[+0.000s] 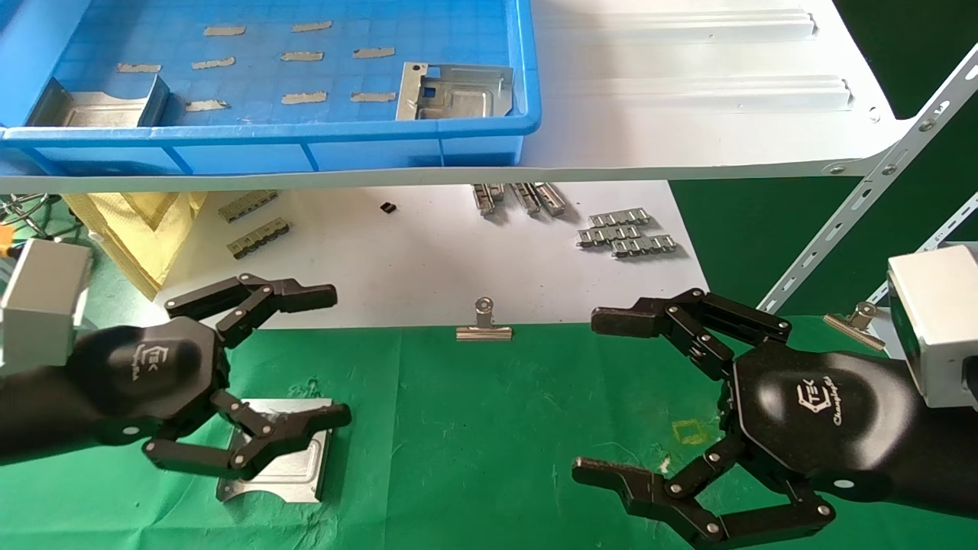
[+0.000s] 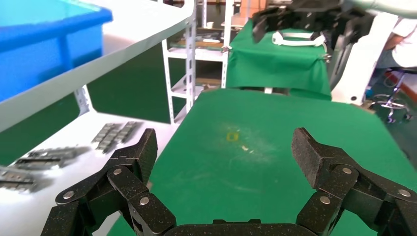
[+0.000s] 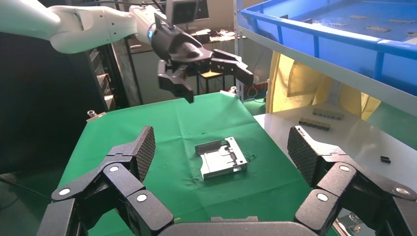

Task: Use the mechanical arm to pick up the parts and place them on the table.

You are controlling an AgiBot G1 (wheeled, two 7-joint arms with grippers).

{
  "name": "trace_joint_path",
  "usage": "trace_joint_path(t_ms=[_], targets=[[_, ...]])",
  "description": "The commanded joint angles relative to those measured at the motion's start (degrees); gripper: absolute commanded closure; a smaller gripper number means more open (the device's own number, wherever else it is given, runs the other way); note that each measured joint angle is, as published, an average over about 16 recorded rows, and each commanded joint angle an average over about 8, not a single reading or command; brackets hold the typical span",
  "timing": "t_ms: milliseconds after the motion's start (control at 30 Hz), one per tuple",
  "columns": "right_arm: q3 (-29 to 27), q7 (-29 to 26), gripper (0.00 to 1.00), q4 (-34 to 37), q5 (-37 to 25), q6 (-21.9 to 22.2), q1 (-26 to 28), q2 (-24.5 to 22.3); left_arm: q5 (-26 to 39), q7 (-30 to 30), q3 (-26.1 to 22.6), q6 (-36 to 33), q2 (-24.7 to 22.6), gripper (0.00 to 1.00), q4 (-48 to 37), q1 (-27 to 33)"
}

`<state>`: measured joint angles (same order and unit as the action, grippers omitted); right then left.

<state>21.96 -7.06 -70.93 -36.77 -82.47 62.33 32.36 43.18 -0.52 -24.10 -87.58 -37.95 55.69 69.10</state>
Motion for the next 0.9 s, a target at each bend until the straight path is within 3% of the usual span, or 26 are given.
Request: trace_joint_path(t_ms=[33,567,900], targets=[[0.00,0.00,0.00,0.00,0.00,0.00,0.00,0.00,-0.15,1.28,0.92,0.21,0.33,0.00,2.03,-0.85],[0.00,0.00,0.00,0.00,0.00,0.01,0.00,0.00,-1.29,10.88,7.86,1.81,2.84,0.00,17.39,-7.33],[0.00,0.00,0.00,0.02,0.02,0.02,-0.01,-0.01,-1.56,11.80,8.84,2.07,3.22,0.00,19.41,-8.25]])
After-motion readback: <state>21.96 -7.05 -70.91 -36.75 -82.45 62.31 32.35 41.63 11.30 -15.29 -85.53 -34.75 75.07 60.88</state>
